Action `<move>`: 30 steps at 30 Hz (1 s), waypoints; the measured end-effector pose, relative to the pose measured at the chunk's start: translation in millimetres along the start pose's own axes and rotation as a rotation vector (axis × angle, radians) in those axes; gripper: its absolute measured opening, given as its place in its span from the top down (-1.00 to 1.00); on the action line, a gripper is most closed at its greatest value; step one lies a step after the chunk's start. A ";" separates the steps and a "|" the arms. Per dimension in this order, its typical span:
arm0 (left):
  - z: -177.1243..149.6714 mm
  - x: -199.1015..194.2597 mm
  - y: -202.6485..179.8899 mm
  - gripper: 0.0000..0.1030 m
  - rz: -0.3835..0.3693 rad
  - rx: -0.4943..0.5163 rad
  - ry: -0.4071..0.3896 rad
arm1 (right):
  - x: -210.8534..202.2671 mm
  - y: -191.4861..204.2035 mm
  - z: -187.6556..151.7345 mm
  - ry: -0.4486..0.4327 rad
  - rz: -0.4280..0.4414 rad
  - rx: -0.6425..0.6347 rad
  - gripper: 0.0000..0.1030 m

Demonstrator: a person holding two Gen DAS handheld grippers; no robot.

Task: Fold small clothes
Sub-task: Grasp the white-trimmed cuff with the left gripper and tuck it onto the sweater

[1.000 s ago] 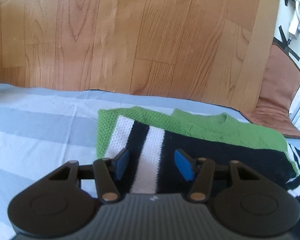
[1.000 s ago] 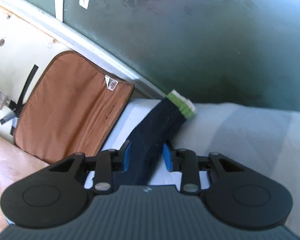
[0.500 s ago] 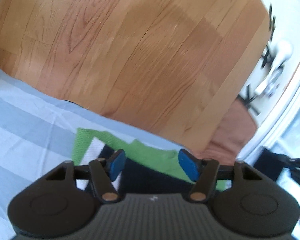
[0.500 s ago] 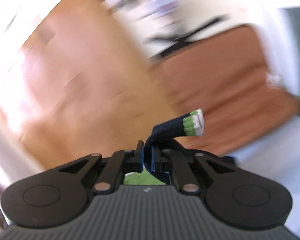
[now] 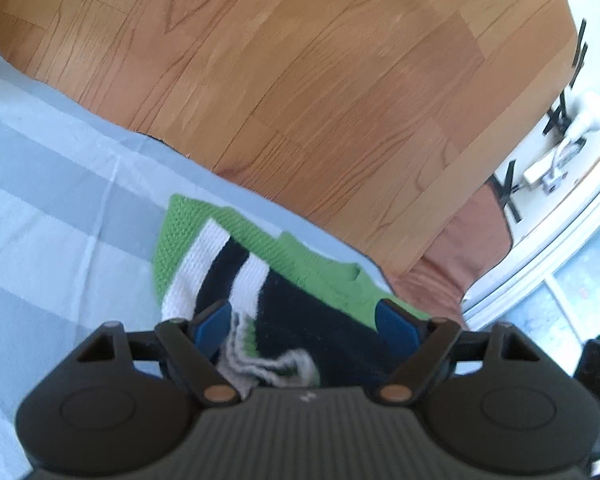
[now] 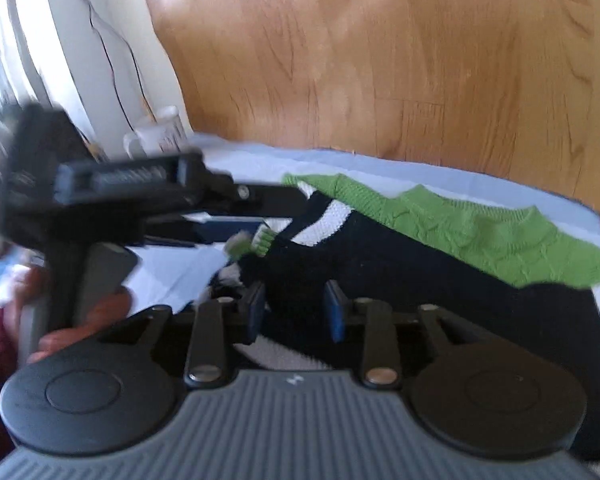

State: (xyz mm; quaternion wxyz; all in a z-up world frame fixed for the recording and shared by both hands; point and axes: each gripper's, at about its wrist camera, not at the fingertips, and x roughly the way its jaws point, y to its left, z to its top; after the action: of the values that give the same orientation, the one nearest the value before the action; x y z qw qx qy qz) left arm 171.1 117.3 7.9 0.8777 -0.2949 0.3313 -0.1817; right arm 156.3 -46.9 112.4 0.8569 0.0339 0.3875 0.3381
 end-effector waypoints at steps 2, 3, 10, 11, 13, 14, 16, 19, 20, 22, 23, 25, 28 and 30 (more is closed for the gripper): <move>-2.4 4.0 -2.5 -0.58 0.019 0.019 0.008 | -28.1 -22.2 -5.2 -0.069 -0.039 0.061 0.31; -3.8 6.0 -4.4 -0.54 0.036 0.033 0.014 | -45.2 -38.3 -6.9 -0.113 -0.087 0.099 0.30; -15.2 16.3 -23.5 0.60 0.144 0.160 0.066 | -112.0 -145.4 -28.6 -0.236 -0.467 0.369 -0.05; -16.5 16.4 -25.3 0.69 0.133 0.168 0.067 | -111.3 -156.6 -32.1 -0.223 -0.470 0.400 -0.07; -19.2 12.4 -31.0 0.72 0.124 0.204 0.031 | -102.1 -172.6 -36.2 -0.191 -0.442 0.440 -0.14; -20.3 9.0 -33.9 0.72 0.117 0.226 0.000 | -94.1 -175.8 -37.8 -0.169 -0.429 0.437 -0.17; -21.5 2.7 -37.9 0.72 0.125 0.266 -0.057 | -72.8 -177.5 -38.3 -0.124 -0.419 0.423 -0.02; -22.0 3.1 -37.1 0.72 0.150 0.278 -0.078 | -66.4 -167.6 -38.6 -0.137 -0.449 0.353 0.77; -21.6 4.8 -36.1 0.72 0.156 0.276 -0.074 | -72.6 -166.0 -37.7 -0.174 -0.458 0.357 0.80; -21.1 10.9 -33.7 0.72 0.167 0.275 -0.057 | -83.8 -171.4 -36.9 -0.281 -0.463 0.399 0.80; -21.8 14.2 -33.1 0.72 0.179 0.283 -0.043 | -83.2 -173.7 -37.7 -0.300 -0.470 0.409 0.80; -23.7 22.7 -33.5 0.72 0.241 0.309 -0.009 | -67.5 -172.4 -39.3 -0.223 -0.497 0.365 0.78; -22.0 27.4 -27.4 0.66 0.253 0.282 0.025 | -56.4 -160.3 -41.6 -0.147 -0.585 0.249 0.38; -22.5 27.6 -26.9 0.64 0.255 0.286 0.027 | -69.3 -159.5 -40.3 -0.181 -0.589 0.303 0.29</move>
State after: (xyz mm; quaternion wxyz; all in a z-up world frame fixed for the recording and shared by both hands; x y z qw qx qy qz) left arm 172.0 73.7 -1.7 0.9219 -0.1203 0.3488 -0.1181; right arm 184.2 -219.8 77.7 0.9339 0.0773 0.3490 0.0104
